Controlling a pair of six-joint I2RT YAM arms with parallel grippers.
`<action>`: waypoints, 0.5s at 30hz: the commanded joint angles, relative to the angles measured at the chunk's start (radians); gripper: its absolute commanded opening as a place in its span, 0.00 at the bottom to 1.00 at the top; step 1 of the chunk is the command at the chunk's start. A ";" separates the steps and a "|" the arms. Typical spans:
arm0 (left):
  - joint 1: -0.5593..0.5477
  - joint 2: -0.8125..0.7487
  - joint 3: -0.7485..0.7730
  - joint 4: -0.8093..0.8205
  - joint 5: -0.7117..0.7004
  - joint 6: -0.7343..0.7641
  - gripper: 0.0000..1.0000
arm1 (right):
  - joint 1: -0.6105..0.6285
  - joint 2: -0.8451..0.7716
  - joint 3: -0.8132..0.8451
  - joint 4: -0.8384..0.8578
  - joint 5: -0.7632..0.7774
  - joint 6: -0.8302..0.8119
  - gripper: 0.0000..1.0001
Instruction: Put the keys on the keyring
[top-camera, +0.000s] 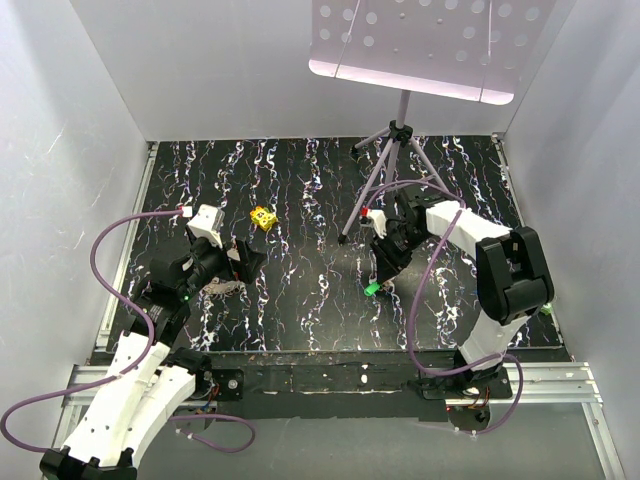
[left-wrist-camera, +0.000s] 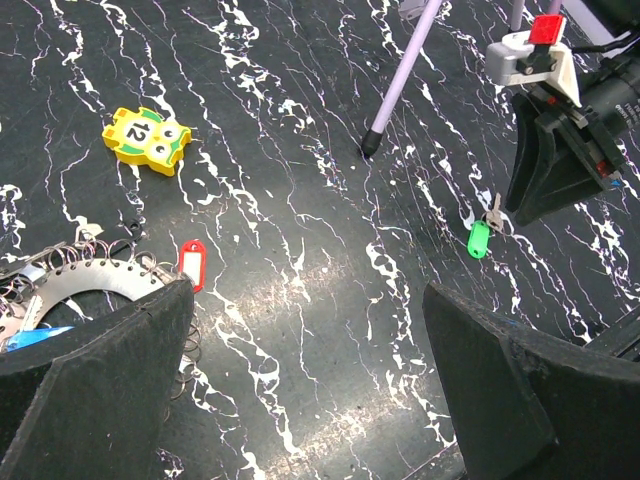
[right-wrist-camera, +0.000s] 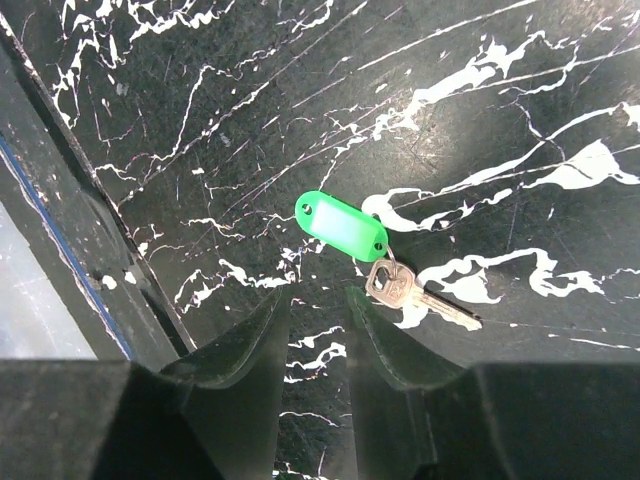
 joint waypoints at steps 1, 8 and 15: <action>-0.005 0.002 0.029 0.007 -0.010 0.015 1.00 | 0.001 0.032 0.032 -0.002 -0.021 0.047 0.36; -0.003 0.002 0.029 0.007 -0.009 0.015 1.00 | 0.001 0.096 0.061 -0.016 0.009 0.064 0.34; -0.003 0.002 0.029 0.007 -0.009 0.015 1.00 | 0.002 0.116 0.074 -0.021 0.038 0.069 0.31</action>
